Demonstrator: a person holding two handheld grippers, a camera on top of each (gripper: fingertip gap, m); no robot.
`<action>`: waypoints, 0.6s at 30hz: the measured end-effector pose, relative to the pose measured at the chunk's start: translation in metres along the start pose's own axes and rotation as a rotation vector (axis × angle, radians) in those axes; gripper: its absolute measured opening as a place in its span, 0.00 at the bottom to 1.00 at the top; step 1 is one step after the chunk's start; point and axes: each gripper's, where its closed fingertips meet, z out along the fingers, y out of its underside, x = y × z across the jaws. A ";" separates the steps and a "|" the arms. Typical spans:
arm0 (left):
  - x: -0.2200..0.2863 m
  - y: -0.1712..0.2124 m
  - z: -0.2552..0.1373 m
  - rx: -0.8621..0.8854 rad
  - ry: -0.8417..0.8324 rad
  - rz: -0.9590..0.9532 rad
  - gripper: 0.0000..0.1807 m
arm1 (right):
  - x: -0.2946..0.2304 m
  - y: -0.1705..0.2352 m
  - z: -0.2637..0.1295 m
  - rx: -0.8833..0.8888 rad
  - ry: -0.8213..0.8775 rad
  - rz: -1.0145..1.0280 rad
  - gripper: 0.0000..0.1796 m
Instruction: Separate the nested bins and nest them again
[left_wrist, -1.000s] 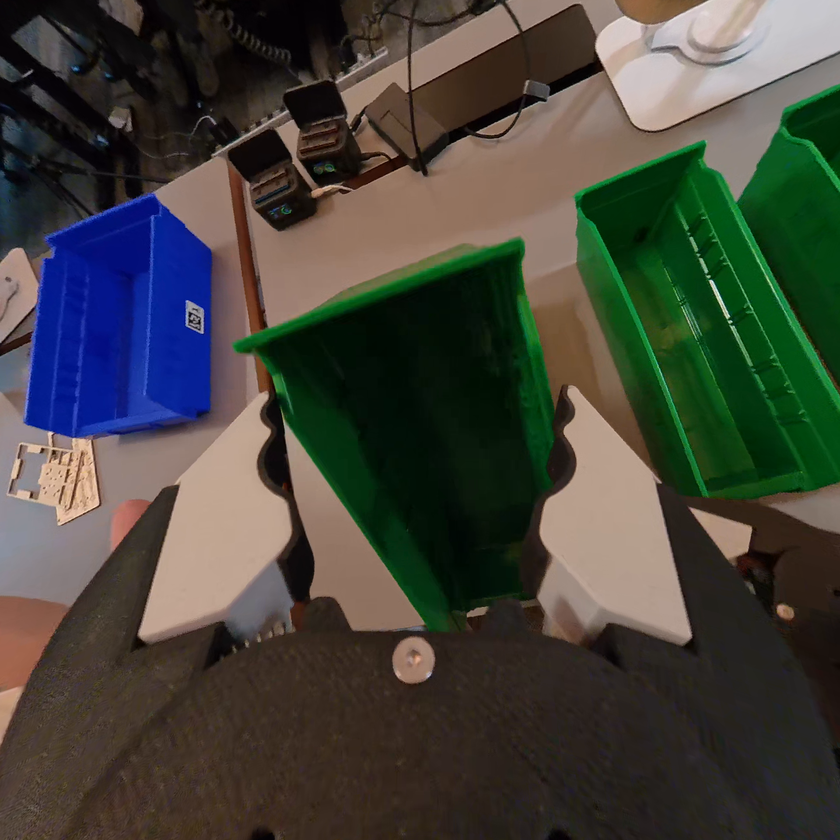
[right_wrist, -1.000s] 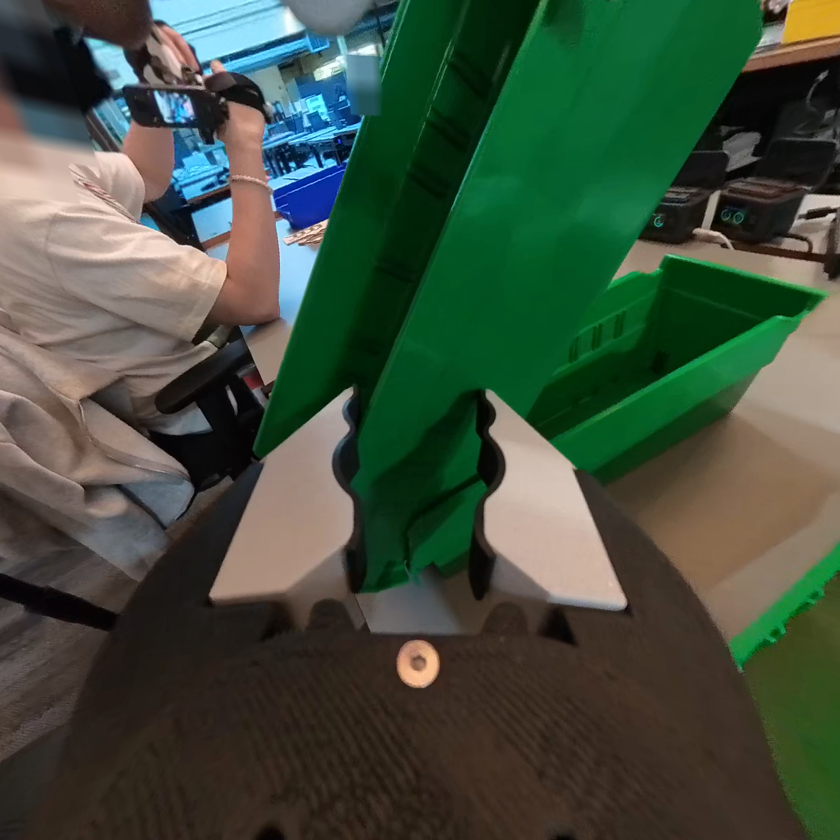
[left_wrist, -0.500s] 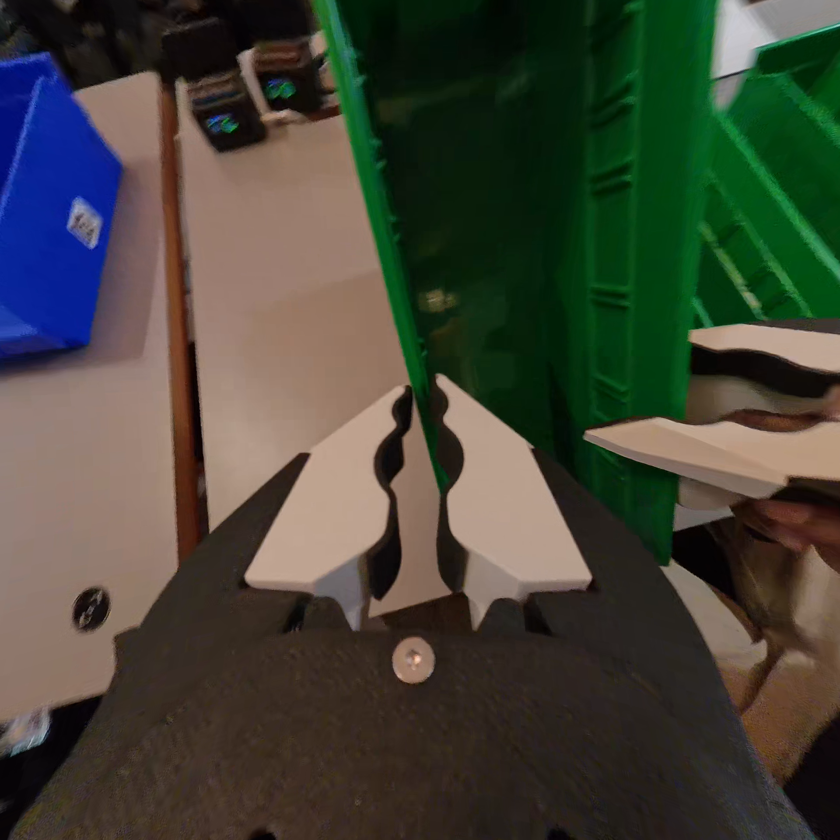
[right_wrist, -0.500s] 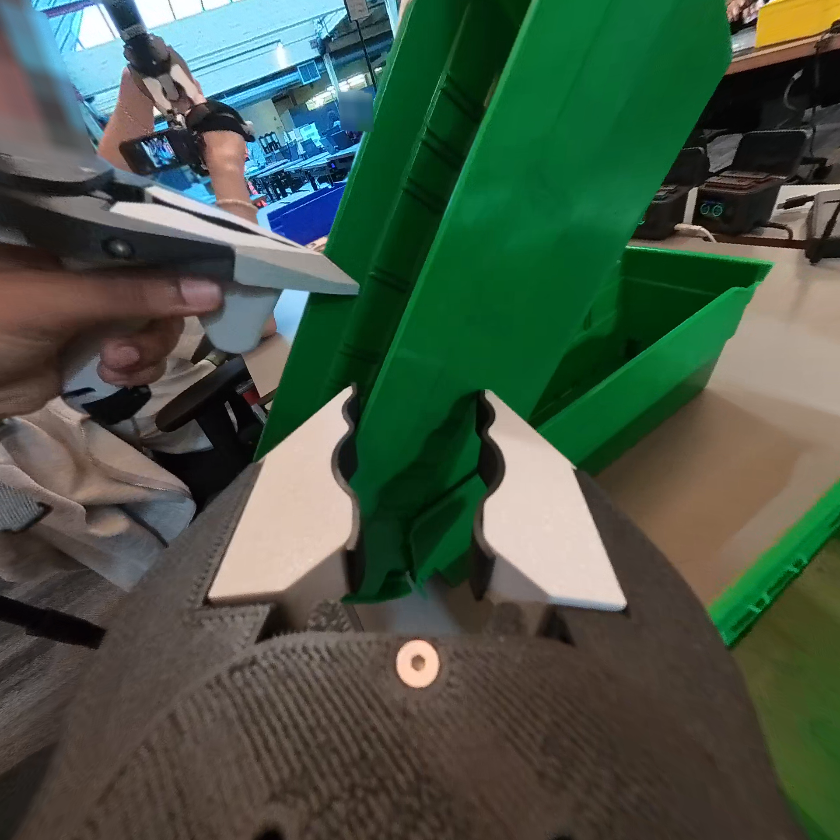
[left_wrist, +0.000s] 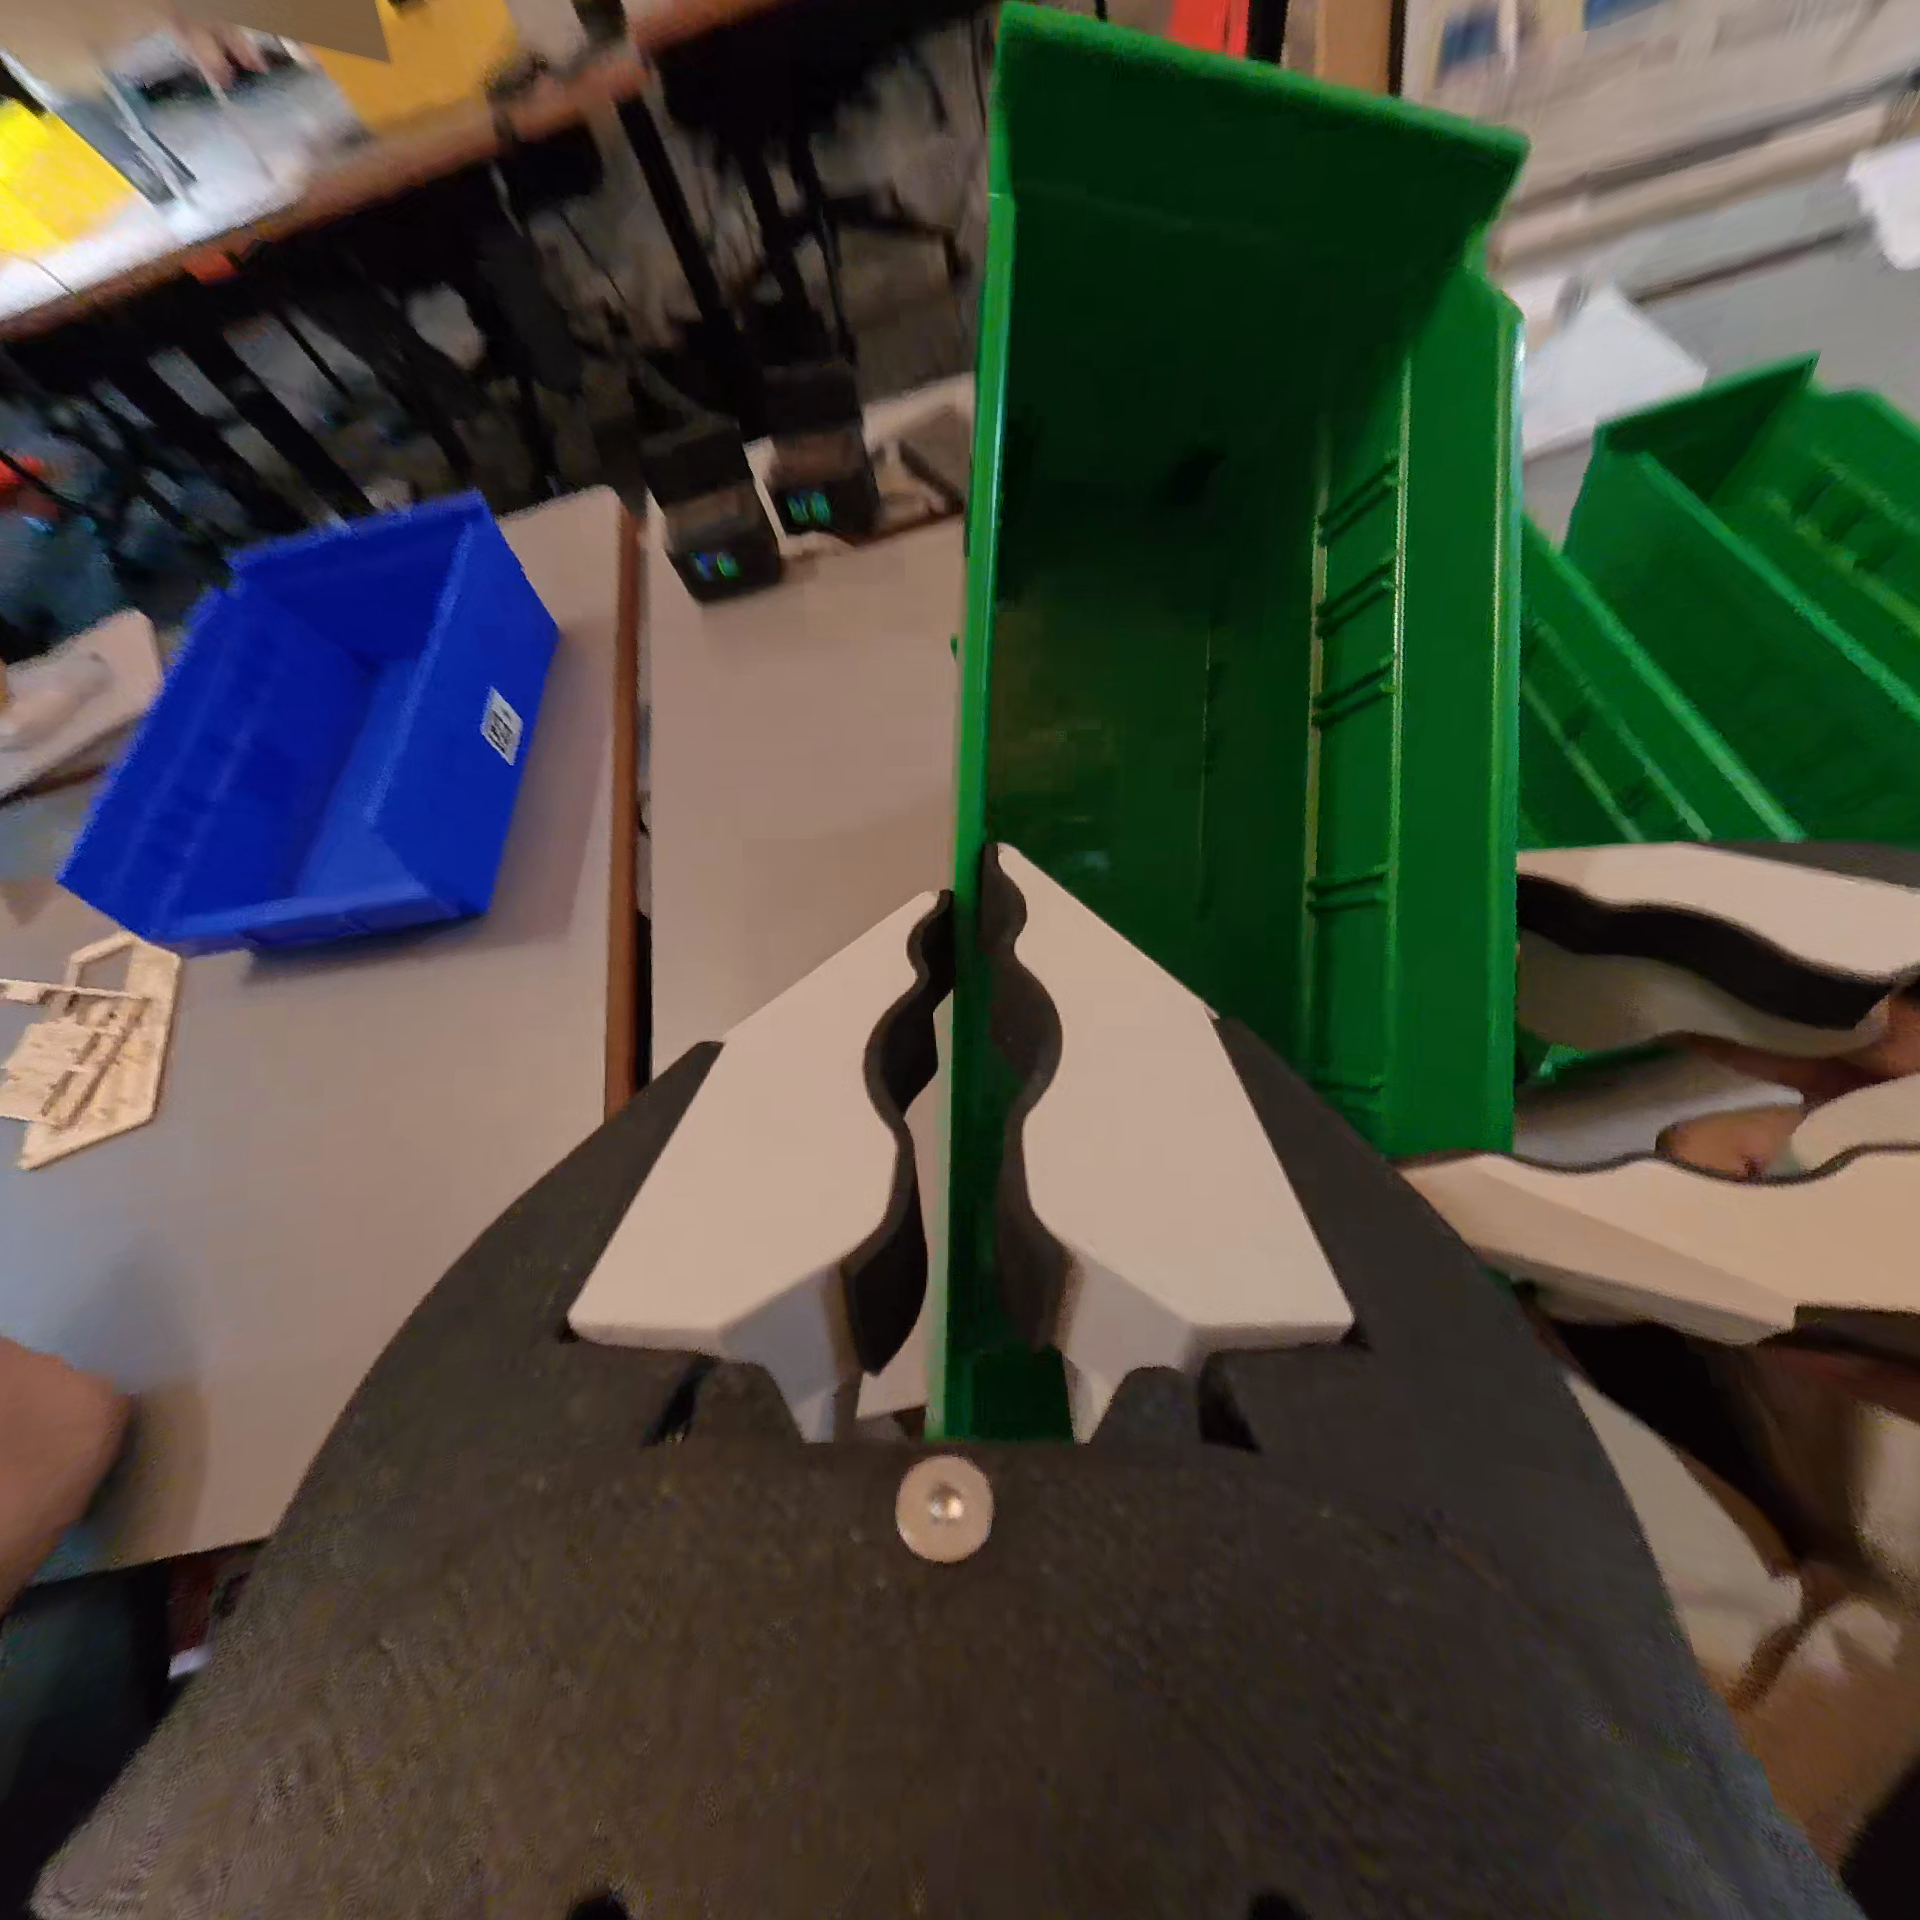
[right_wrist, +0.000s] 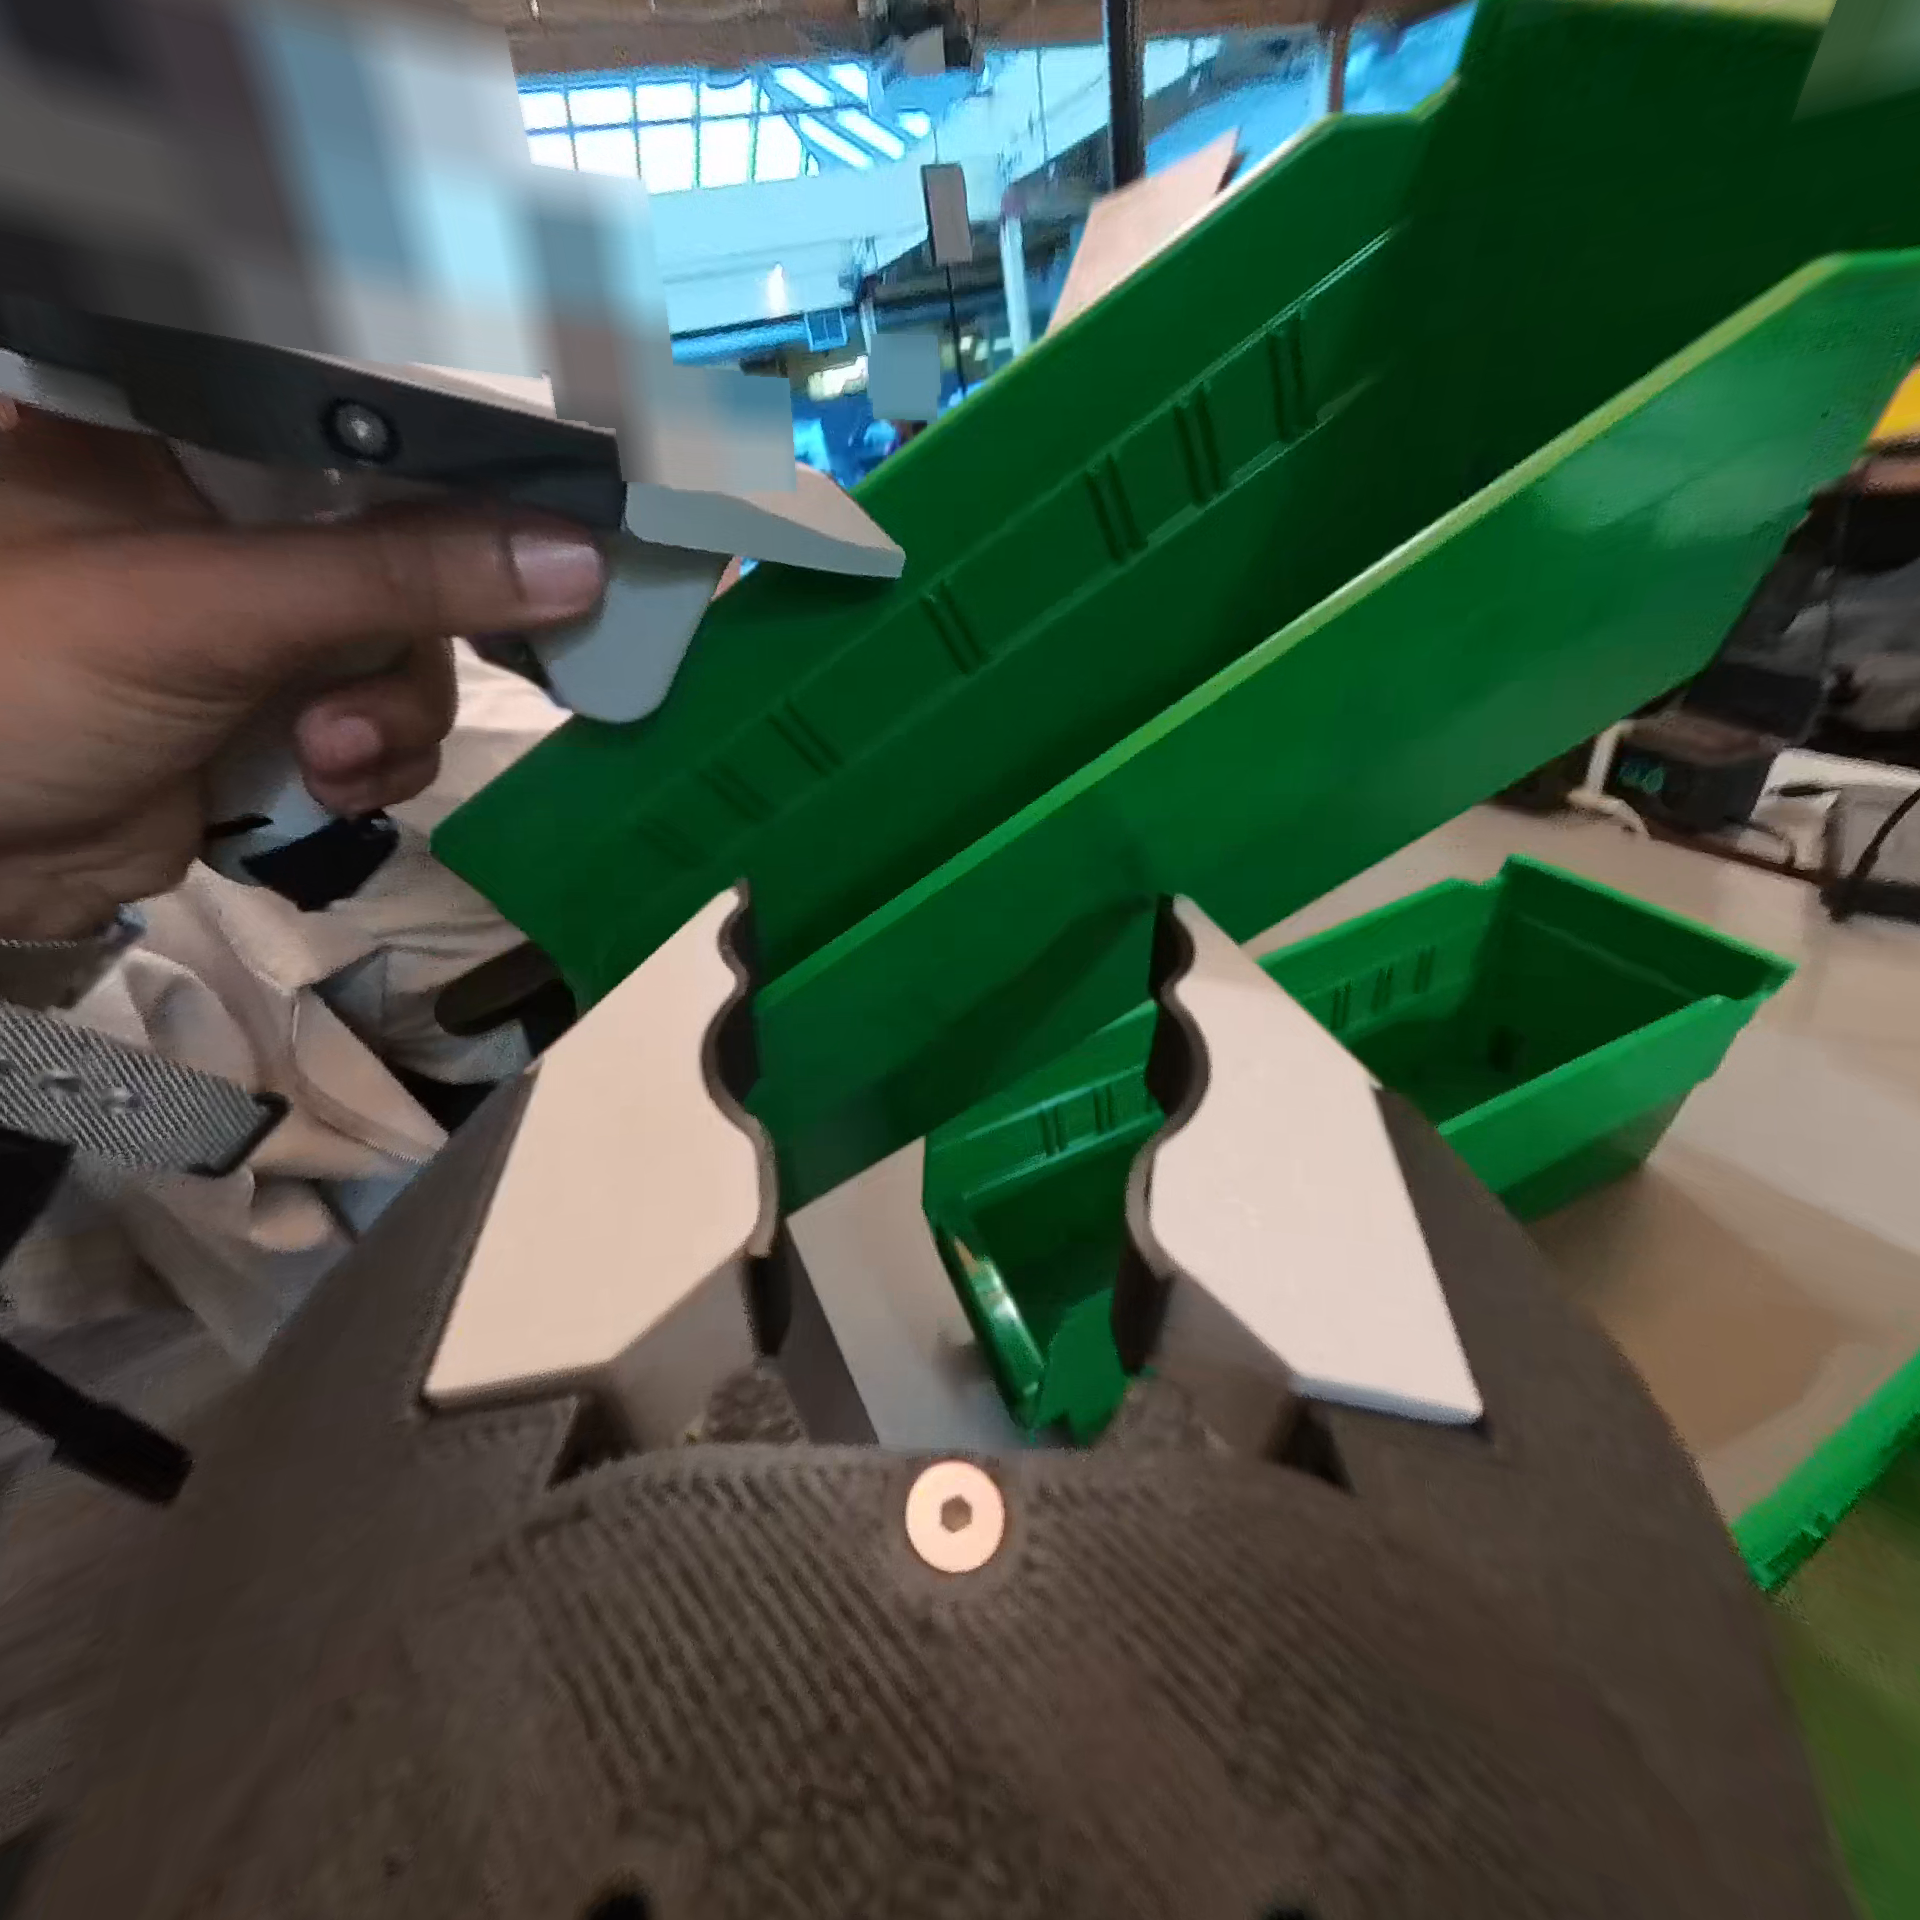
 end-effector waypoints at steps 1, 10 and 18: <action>0.002 -0.009 -0.007 0.056 -0.021 0.001 0.02 | -0.004 -0.007 -0.004 0.029 0.005 -0.021 0.41; 0.066 -0.061 -0.047 0.603 -0.058 -0.068 0.03 | 0.032 -0.073 -0.076 0.256 0.202 -0.188 0.15; 0.161 -0.096 -0.054 0.766 0.096 -0.069 0.09 | 0.102 -0.103 -0.141 0.119 0.396 -0.403 0.03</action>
